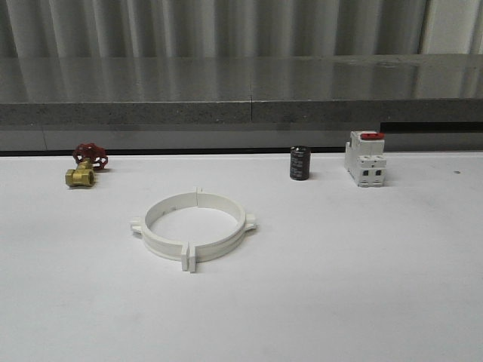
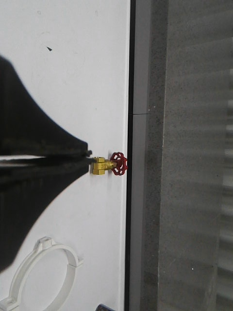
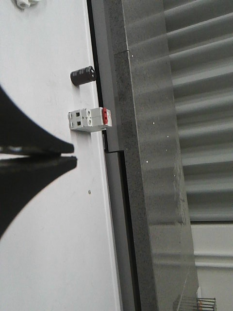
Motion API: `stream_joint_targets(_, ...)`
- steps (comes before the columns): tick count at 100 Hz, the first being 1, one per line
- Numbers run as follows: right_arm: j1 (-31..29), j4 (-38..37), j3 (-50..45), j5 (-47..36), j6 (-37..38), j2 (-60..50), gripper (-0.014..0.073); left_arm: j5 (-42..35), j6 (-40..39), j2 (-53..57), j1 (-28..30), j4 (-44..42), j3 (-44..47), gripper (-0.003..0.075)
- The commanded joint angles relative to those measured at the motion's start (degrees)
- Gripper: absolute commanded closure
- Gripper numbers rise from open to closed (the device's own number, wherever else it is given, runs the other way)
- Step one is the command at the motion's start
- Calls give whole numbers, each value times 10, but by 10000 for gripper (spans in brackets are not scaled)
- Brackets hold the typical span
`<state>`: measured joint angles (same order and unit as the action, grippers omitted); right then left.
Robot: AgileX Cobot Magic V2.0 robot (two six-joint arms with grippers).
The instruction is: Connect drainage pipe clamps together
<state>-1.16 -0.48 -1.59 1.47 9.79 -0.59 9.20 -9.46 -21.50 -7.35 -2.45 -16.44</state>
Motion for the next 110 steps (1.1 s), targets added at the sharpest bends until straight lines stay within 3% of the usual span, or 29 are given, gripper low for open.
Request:
stream_joint_targets(1,-4,0,9,-49,-1,-9,663,-53,6,29,0,6,4,740)
stream_joint_targets(51,-4,0,9,-49,-1,-9,663,-54,14,237,0,3,142,740)
stream_joint_targets(72,-4,0,9,-49,-1,-9,663,-88,14,236,0,-6,182,740)
stream_joint_targets(110,-4,0,9,-49,-1,-9,663,-77,14,236,0,-6,182,740)
